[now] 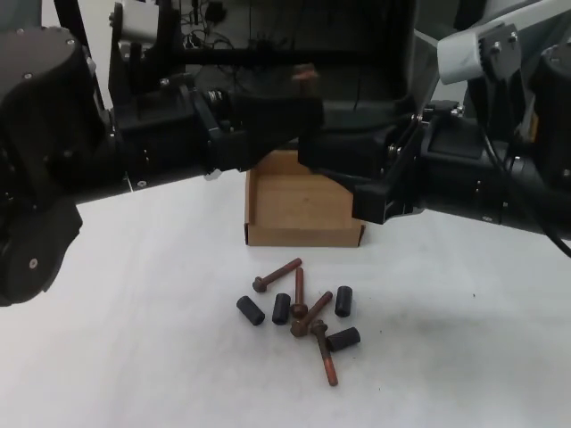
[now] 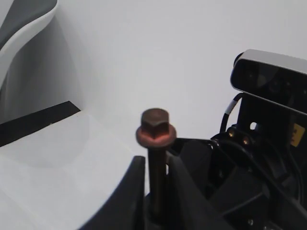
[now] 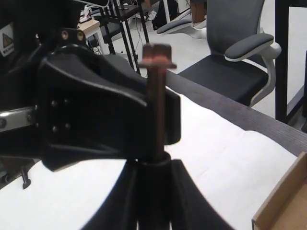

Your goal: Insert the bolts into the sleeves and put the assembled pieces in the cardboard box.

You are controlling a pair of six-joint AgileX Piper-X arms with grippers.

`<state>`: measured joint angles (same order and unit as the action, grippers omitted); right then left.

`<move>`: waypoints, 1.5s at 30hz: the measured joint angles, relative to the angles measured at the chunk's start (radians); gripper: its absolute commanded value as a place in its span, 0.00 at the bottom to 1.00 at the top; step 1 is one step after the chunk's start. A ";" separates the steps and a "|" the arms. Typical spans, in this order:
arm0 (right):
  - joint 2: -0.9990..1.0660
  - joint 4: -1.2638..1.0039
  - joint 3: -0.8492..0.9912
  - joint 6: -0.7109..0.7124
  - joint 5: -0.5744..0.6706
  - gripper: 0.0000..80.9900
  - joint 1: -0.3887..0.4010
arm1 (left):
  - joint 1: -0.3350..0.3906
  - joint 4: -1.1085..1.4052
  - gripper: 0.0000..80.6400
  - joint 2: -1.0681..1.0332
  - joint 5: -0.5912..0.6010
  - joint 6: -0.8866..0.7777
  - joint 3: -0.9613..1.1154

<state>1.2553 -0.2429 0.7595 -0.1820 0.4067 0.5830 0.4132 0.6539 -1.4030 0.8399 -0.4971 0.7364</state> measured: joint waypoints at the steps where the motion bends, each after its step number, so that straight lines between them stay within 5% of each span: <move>1: 0.000 -0.004 0.000 0.000 0.000 0.01 -0.001 | 0.000 0.000 0.87 0.000 -0.003 0.000 0.000; 12: 0.000 -0.015 0.000 0.000 0.000 0.01 -0.001 | -0.003 0.015 0.87 0.002 -0.007 -0.103 0.000; 19: 0.000 0.036 0.000 0.024 0.000 0.01 -0.001 | -0.079 0.054 0.87 0.054 0.007 -0.108 0.000; 25: 0.000 0.105 0.000 0.080 0.000 0.01 -0.001 | -0.223 -0.172 0.24 0.127 0.145 -0.063 0.000; 30: 0.000 0.150 0.000 0.091 0.000 0.01 -0.001 | -0.292 -0.486 0.18 0.180 0.165 0.079 0.024; 33: 0.000 0.166 0.000 0.091 -0.002 0.01 -0.001 | -0.295 -0.735 0.18 0.207 0.096 0.239 0.072; 39: 0.000 0.183 0.003 0.093 -0.002 0.01 -0.001 | -0.254 -1.365 0.18 0.285 -0.270 0.616 0.257; 45: 0.000 0.243 0.005 0.128 -0.045 0.01 -0.001 | -0.243 -1.637 0.17 0.399 -0.471 0.624 0.318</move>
<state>1.2553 0.0000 0.7642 -0.0541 0.3617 0.5818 0.1705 -0.9835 -1.0039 0.3687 0.1265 1.0541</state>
